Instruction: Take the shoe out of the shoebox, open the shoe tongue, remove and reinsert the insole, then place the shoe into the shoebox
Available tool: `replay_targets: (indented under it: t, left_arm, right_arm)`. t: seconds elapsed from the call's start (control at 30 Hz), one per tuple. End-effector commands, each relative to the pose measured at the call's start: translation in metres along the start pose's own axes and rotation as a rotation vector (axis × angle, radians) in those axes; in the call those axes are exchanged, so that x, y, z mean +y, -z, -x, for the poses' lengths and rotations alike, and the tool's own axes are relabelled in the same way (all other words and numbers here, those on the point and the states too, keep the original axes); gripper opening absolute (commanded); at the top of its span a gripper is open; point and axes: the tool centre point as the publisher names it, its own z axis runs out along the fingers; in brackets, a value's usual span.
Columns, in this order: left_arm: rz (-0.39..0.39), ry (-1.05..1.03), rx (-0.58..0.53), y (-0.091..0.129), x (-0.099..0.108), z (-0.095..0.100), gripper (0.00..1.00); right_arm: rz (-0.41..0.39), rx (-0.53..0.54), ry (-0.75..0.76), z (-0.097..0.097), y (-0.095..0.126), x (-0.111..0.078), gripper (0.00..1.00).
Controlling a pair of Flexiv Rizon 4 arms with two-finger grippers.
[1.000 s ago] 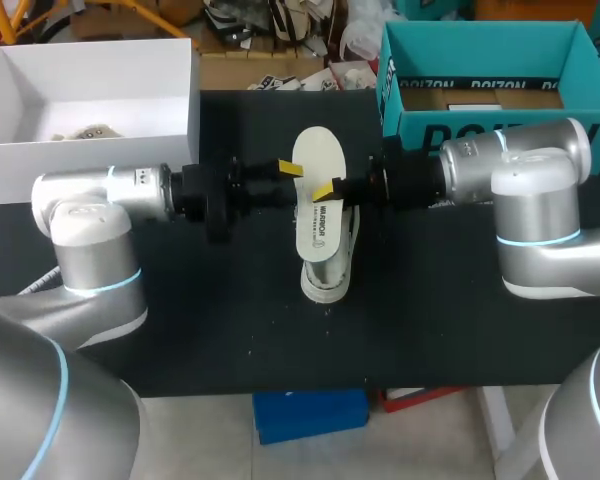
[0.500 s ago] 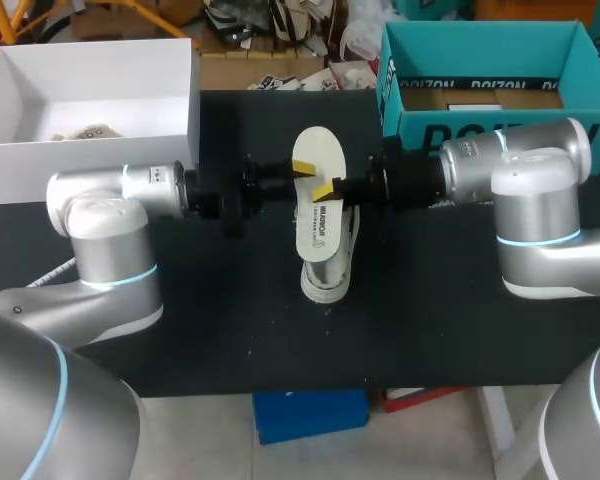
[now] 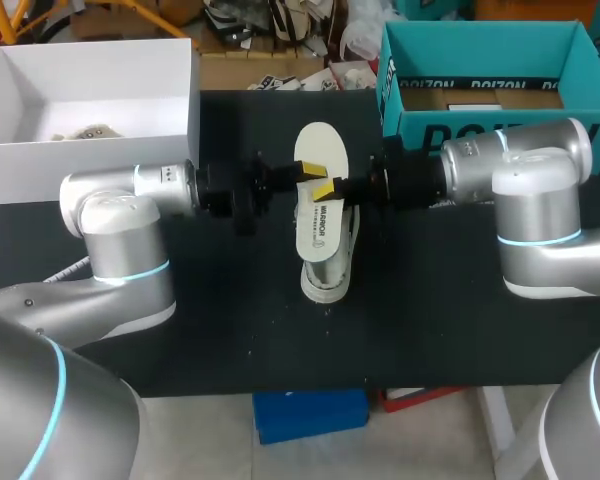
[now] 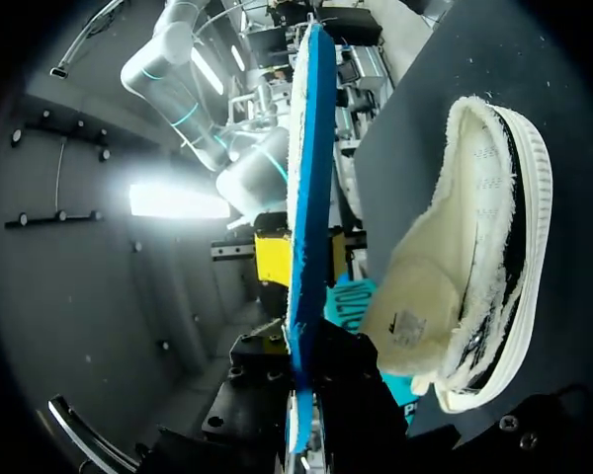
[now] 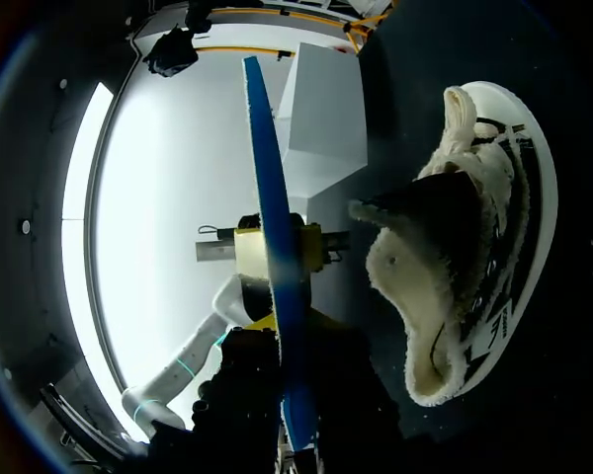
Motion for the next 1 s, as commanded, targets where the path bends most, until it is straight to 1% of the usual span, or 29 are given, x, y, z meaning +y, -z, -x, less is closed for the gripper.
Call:
replay_targets:
  t: [0.03, 0.07, 0.13, 0.23, 0.33, 0.4, 0.67, 0.83, 0.9, 1.0]
  left_arm:
    - [0.006, 0.001, 0.006, -0.001, -0.003, -0.001, 0.0]
    - [0.007, 0.006, 0.014, 0.001, -0.005, -0.001, 0.0]
    - [0.012, 0.019, 0.035, 0.006, -0.007, -0.002, 0.0]
    - [0.038, 0.062, 0.083, 0.018, -0.013, -0.002, 0.0]
    - [0.026, 0.09, 0.131, 0.03, -0.025, 0.0, 0.0]
    - [0.016, 0.11, 0.15, 0.039, -0.028, 0.001, 0.0]
    - [-0.018, 0.153, 0.23, 0.072, -0.063, 0.013, 0.0]
    - [-0.038, 0.172, 0.28, 0.088, -0.087, 0.018, 0.0]
    - [-0.019, 0.17, 0.29, 0.094, -0.092, 0.019, 0.0]
    - [-0.019, 0.177, 0.302, 0.103, -0.106, 0.022, 0.0]
  right_arm:
    - [0.017, 0.0, -0.003, 0.0, -0.001, -0.001, 1.0]
    - [0.029, 0.004, -0.005, 0.001, 0.001, -0.001, 1.0]
    - [0.035, -0.026, -0.016, 0.003, 0.003, -0.003, 1.0]
    - [0.05, -0.042, -0.029, 0.008, 0.006, -0.007, 1.0]
    - [0.077, -0.082, -0.04, 0.013, 0.013, -0.011, 1.0]
    - [0.108, -0.102, -0.045, 0.015, 0.02, -0.014, 1.0]
    - [0.235, -0.199, -0.089, 0.023, 0.052, -0.035, 1.0]
    - [0.322, -0.27, -0.124, 0.021, 0.075, -0.053, 1.0]
    - [0.352, -0.291, -0.135, 0.019, 0.082, -0.06, 1.0]
    - [0.413, -0.341, -0.15, 0.015, 0.095, -0.072, 1.0]
